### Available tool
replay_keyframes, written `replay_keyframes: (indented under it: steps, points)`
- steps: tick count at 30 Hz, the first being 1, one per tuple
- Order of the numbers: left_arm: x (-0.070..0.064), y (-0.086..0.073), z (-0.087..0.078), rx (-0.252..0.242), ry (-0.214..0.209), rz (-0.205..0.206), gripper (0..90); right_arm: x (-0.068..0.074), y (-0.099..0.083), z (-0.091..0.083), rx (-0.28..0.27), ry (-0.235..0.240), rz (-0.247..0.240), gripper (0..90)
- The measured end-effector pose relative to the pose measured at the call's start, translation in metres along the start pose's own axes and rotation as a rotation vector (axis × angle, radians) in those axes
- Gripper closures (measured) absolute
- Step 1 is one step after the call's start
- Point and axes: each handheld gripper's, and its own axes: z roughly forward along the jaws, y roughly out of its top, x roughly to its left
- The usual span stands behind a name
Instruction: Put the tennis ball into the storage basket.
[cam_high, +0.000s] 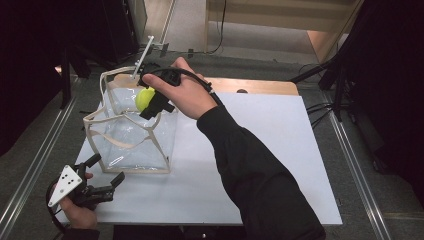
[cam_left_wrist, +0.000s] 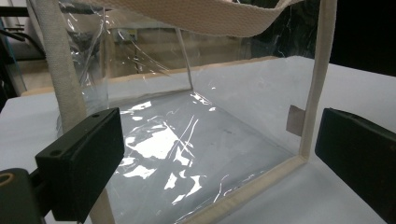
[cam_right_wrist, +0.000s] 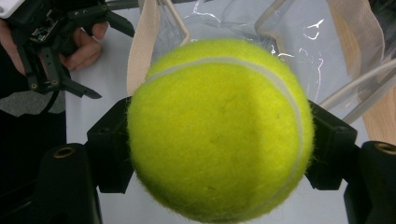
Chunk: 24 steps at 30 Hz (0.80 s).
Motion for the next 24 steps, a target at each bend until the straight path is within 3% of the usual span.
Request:
replay_keyframes:
  steps: [24]
  points:
    - [0.001, 0.0, -0.001, -0.005, -0.003, -0.008, 1.3, -0.012, 0.014, 0.027, -0.001, -0.023, -0.023, 23.3]
